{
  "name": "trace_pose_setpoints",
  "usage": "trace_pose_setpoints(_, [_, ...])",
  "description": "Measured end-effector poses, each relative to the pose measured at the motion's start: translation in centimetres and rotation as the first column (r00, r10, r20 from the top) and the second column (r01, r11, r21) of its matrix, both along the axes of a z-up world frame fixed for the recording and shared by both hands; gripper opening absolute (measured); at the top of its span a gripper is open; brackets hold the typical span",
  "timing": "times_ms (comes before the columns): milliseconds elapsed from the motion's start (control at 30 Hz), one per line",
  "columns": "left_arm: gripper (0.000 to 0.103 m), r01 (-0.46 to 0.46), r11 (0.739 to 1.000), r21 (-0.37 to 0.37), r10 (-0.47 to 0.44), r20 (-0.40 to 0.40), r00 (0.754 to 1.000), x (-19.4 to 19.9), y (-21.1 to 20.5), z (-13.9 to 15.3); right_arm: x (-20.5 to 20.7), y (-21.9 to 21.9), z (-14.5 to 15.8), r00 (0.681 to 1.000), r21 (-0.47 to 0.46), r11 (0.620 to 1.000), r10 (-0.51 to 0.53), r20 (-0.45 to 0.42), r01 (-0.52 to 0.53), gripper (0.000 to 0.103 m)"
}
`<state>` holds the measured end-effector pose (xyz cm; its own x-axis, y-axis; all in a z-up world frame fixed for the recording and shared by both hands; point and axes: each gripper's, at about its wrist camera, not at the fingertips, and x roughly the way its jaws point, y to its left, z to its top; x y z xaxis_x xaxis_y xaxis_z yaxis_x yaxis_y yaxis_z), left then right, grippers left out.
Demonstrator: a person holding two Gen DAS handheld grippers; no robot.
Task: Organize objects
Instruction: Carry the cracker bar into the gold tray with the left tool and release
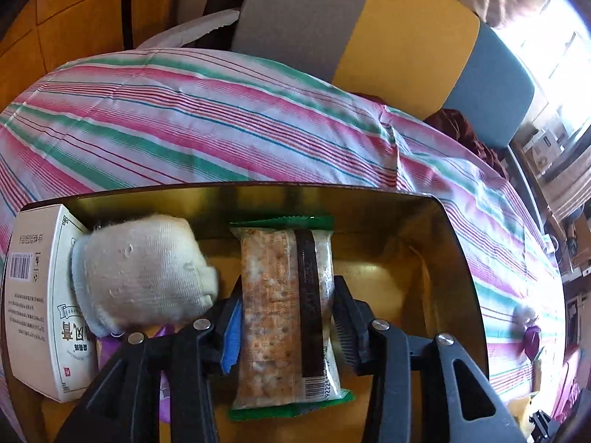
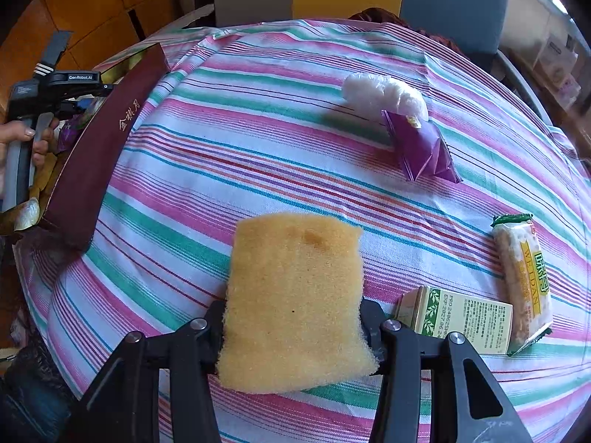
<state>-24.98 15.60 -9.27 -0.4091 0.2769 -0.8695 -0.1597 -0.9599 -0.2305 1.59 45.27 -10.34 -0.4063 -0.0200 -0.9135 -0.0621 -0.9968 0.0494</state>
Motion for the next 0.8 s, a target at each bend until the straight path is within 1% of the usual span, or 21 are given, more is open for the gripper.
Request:
trace_pose_setpoints(67, [0.044, 0.000, 1.000, 0.008, 0.000, -0.002, 1.000, 0.3, -0.3, 0.6, -0.1, 0.0, 0.0, 1.000, 0.000, 1.000, 0.000, 0.000, 0.000, 0.050])
trace_pose_setpoints(233, [0.045, 0.022, 1.000, -0.018, -0.023, -0.071, 0.997, 2.7, -1.0, 2.9, -0.1, -0.1, 0.1, 1.000, 0.006, 1.000, 0.003, -0.001, -0.003, 0.050])
trace_pose_setpoints(300, [0.045, 0.034, 0.999, -0.026, -0.036, -0.116, 0.993, 4.6, -1.4, 4.0, -0.2, -0.1, 0.1, 1.000, 0.010, 1.000, 0.005, -0.003, -0.005, 0.050])
trace_pose_setpoints(367, [0.045, 0.045, 0.998, -0.051, -0.052, -0.158, 0.986, 6.9, -1.9, 5.1, -0.2, -0.2, 0.1, 1.000, 0.015, 1.000, 0.008, -0.004, -0.008, 0.050])
trace_pose_setpoints(433, [0.045, 0.055, 0.997, -0.055, -0.065, -0.192, 0.979, 8.9, -2.4, 5.7, -0.3, -0.3, 0.1, 1.000, 0.022, 1.000, 0.012, -0.006, -0.012, 0.050])
trace_pose_setpoints(567, [0.045, 0.066, 0.996, -0.056, -0.077, -0.235, 0.969, 13.5, -3.8, 6.7, -0.2, -0.4, 0.0, 1.000, 0.035, 0.999, 0.015, -0.010, -0.015, 0.050])
trace_pose_setpoints(800, [0.045, 0.054, 0.994, -0.098, -0.081, -0.297, 0.951, 18.1, -5.0, 7.1, -0.1, -0.6, -0.1, 1.000, 0.049, 0.999, 0.017, -0.017, -0.016, 0.050])
